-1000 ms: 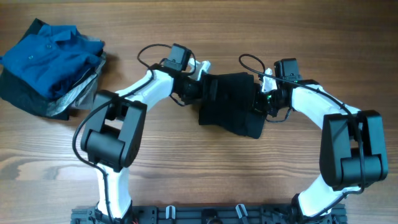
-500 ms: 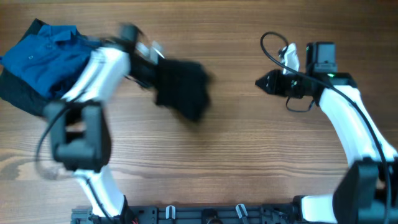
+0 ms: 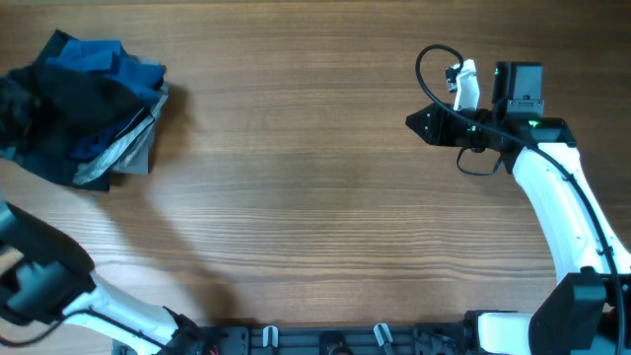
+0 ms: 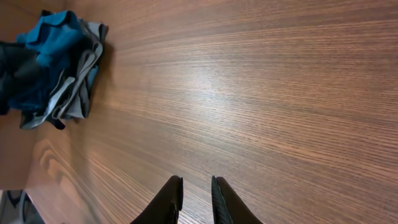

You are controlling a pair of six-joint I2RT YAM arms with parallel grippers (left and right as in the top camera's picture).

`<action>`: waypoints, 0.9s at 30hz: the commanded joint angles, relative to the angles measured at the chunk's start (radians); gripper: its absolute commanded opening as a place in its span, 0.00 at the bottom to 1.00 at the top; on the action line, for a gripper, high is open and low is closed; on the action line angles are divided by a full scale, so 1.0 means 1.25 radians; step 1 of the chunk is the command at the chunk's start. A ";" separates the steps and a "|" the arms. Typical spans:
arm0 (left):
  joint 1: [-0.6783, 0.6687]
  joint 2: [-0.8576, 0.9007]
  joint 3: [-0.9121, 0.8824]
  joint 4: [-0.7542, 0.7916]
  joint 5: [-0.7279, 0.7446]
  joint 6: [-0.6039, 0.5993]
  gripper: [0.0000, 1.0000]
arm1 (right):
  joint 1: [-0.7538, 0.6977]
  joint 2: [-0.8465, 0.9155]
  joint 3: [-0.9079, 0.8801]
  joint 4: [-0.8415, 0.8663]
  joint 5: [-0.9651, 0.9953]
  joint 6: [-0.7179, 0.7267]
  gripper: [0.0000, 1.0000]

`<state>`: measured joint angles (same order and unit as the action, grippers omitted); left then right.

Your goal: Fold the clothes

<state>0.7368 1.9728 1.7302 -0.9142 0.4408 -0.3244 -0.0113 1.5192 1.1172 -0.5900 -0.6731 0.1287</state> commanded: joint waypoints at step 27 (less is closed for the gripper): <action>-0.060 -0.014 -0.007 0.186 -0.078 -0.013 0.97 | 0.003 0.002 0.001 -0.026 0.014 0.011 0.18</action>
<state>0.6331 1.9606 1.7088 -0.6456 0.4118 -0.3458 -0.0113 1.5192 1.1172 -0.6186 -0.6609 0.1337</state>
